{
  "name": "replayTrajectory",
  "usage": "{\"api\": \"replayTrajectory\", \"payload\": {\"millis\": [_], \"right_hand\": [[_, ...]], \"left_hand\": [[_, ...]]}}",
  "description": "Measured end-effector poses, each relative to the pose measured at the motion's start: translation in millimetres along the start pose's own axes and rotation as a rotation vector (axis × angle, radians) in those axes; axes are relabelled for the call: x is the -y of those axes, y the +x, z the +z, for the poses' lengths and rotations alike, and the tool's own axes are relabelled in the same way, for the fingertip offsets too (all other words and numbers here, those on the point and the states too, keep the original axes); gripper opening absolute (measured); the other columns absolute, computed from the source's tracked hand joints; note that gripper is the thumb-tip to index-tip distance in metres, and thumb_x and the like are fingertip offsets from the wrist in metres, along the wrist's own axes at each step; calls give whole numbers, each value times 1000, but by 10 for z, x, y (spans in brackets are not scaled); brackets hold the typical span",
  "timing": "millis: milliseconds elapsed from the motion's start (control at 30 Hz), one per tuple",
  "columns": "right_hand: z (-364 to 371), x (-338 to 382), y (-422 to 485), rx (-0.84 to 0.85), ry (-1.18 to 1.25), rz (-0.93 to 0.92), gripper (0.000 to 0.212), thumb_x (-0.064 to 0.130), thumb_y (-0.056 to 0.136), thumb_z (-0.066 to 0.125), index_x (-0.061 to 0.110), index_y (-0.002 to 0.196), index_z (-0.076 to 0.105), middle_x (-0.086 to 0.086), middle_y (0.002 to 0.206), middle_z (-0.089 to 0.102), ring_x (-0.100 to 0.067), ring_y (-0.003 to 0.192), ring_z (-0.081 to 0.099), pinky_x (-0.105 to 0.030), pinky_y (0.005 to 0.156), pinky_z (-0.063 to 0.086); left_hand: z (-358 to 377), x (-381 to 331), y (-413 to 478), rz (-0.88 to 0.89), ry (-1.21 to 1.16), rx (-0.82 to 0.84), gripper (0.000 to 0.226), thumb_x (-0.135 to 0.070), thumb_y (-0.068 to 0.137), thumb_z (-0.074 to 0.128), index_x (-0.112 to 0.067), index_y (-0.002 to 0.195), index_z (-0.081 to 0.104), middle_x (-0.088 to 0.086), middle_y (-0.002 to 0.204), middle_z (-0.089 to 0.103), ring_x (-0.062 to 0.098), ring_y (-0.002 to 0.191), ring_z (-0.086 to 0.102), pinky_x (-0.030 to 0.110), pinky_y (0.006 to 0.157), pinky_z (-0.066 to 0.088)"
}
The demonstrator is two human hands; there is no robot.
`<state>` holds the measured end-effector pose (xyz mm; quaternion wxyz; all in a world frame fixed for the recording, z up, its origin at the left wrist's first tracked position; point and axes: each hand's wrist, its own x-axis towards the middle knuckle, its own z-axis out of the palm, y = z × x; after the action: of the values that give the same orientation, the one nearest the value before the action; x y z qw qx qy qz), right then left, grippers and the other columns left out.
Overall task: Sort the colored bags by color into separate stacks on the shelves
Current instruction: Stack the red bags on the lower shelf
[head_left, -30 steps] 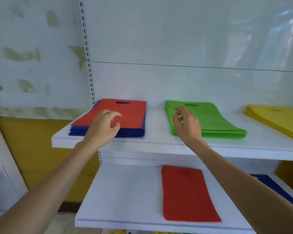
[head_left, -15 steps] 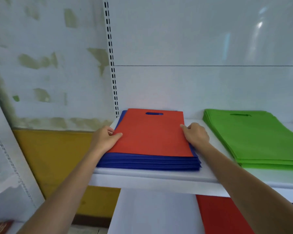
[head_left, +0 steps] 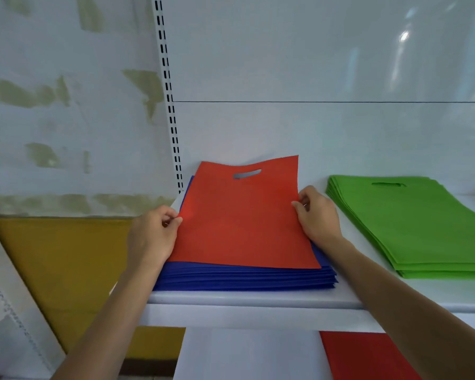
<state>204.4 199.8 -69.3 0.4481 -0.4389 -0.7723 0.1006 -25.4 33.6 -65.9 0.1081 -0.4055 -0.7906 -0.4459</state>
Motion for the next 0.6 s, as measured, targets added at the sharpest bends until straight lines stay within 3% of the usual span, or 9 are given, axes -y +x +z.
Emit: {"api": "replayTrajectory", "payload": {"millis": [167, 267, 333, 433, 533, 600], "right_hand": [[-154, 130, 6, -148, 191, 0, 13, 9, 88, 60, 1, 98, 57, 0, 76, 56, -10, 60, 48, -31, 65, 45], [-423, 145, -11, -245, 268, -9, 18, 5, 86, 62, 2, 103, 57, -1, 73, 58, 1, 55, 47, -18, 58, 37], [-704, 81, -80, -304, 266, -36, 24, 3, 85, 63, 4, 108, 57, -2, 71, 58, 1, 53, 47, -10, 53, 34], [-1250, -156, -300, -361, 156, -85, 21, 2, 84, 61, 4, 105, 62, -6, 75, 62, -3, 54, 47, -3, 59, 32], [-1852, -555, -605, -386, 33, -73, 16, 2, 86, 58, 3, 99, 67, -10, 94, 68, -18, 73, 57, -16, 73, 40], [-2263, -855, -875, -381, -25, -9, 20, 5, 88, 56, 4, 105, 66, -11, 103, 67, -19, 76, 56, -27, 77, 44]], "left_hand": [[-109, -129, -1, 225, 79, -163, 7, -11, 82, 66, -6, 86, 64, 16, 83, 67, 36, 79, 61, 39, 65, 45], [-165, -287, -86, 265, -4, -111, 17, -8, 85, 62, -2, 100, 58, 16, 90, 67, 34, 80, 62, 40, 72, 46], [-161, -462, -216, 339, -28, -61, 24, -5, 83, 63, -5, 107, 59, 13, 94, 67, 31, 82, 62, 37, 76, 45], [-89, -842, -560, 418, -90, 21, 27, -3, 82, 64, -8, 108, 64, 9, 88, 64, 23, 77, 56, 33, 77, 43], [34, -1312, -998, 468, -151, 64, 24, -5, 84, 63, -10, 107, 67, 2, 84, 58, 14, 72, 46, 27, 73, 38], [151, -1630, -1323, 490, -221, 101, 23, -6, 84, 63, -11, 105, 67, -1, 85, 57, 12, 72, 47, 24, 74, 36]]}}
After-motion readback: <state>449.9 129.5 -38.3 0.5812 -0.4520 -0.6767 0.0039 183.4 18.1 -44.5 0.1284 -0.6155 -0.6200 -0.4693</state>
